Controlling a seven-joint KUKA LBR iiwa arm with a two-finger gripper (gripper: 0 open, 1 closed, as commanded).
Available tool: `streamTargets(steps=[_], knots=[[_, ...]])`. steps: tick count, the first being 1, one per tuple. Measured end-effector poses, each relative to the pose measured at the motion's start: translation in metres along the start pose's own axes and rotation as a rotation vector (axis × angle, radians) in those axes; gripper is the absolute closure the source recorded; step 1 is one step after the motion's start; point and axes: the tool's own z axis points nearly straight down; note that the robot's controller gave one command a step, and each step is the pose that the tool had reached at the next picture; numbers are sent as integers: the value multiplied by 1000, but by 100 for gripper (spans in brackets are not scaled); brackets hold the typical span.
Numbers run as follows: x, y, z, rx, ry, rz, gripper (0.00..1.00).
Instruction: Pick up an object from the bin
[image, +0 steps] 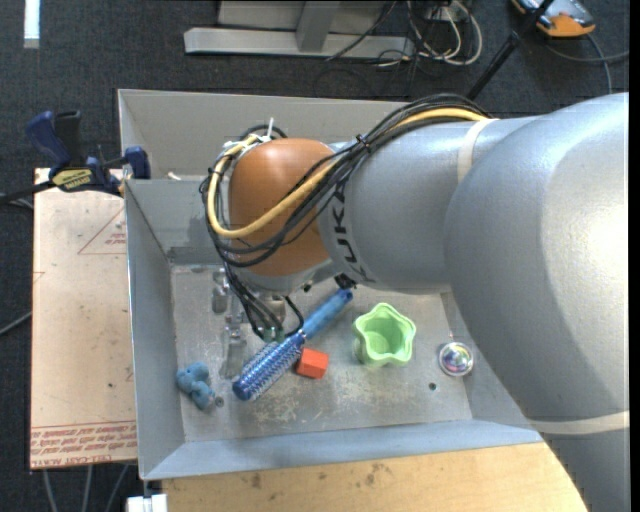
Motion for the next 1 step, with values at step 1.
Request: streamTargets(steps=[1], knots=[[32, 32, 63, 0, -4, -158, 0]])
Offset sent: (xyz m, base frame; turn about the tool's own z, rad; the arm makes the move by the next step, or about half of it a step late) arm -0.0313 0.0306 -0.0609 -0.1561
